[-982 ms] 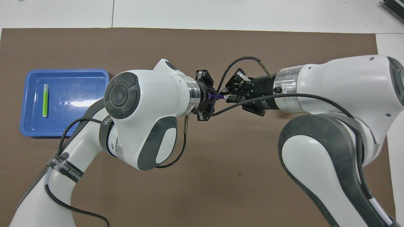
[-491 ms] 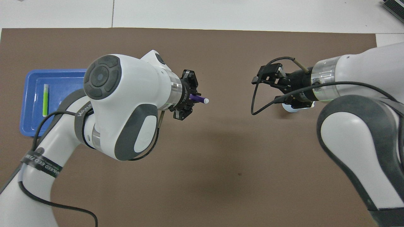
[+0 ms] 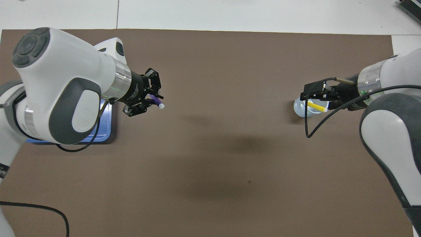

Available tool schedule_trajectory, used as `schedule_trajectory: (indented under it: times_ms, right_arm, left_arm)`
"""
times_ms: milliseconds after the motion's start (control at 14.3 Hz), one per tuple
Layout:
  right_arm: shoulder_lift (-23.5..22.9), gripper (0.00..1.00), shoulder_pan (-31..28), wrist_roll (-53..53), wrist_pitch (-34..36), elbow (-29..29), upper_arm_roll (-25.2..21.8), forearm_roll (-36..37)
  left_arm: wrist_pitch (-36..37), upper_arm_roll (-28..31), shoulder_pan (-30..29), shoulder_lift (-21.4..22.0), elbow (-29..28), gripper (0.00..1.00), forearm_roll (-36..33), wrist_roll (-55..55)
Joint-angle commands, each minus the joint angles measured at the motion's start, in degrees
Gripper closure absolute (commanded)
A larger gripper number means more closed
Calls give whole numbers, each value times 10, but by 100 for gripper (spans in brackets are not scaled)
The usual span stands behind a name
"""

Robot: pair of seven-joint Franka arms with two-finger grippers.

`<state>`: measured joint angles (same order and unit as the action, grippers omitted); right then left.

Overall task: Right arm passes pens to left for tray arrangement
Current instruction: 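Carry the purple pen to the tray with the left gripper while the right gripper withdraws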

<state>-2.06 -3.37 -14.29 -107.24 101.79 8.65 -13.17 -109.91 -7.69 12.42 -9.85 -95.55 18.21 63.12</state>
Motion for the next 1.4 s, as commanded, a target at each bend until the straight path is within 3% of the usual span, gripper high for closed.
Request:
schedule_trajectory:
  times_ms: [0, 281, 631, 982, 1333]
  right_arm:
    - [13, 0, -23, 52, 12, 11, 8, 32]
    - [13, 0, -31, 100, 17, 16, 8, 53]
    - [13, 0, -31, 140, 7, 39, 9, 66]
    - [-2, 0, -34, 181, -14, 44, 8, 95]
    - [6, 0, -77, 256, -49, 110, 9, 95]
  left_arm:
    - [50, -3, -51, 15, -8, 100, -21, -131]
    - [96, -3, -107, 21, -10, 100, -70, -287]
    - [85, -2, -165, 24, -24, 100, -134, -470]
    - [-10, -2, -203, 27, -79, 100, -164, -562]
    - [-91, -2, -251, -3, -90, 100, -198, -660]
